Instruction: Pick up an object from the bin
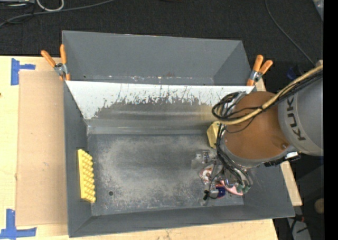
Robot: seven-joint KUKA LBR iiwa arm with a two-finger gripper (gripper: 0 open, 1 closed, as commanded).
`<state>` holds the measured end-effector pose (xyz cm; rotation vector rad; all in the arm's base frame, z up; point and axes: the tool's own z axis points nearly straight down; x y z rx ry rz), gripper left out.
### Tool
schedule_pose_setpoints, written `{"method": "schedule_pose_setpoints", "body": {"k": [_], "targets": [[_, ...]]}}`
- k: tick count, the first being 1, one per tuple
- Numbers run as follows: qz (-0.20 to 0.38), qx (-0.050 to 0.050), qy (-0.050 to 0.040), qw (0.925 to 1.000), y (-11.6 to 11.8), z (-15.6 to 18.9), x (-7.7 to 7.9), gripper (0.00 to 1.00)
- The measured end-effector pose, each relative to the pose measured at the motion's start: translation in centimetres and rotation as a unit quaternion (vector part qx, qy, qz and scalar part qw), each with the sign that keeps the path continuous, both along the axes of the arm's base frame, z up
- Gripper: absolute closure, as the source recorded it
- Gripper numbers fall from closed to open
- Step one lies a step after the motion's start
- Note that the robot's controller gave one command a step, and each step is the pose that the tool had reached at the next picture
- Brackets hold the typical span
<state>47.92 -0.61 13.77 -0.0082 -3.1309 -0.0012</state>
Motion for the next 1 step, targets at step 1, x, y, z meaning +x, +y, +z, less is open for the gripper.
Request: {"method": "schedule_pose_setpoints", "body": {"k": [1], "targets": [[0.000, 0.000, -0.0037, 1.0000, 0.00, 0.32, 0.20, 0.00]]}}
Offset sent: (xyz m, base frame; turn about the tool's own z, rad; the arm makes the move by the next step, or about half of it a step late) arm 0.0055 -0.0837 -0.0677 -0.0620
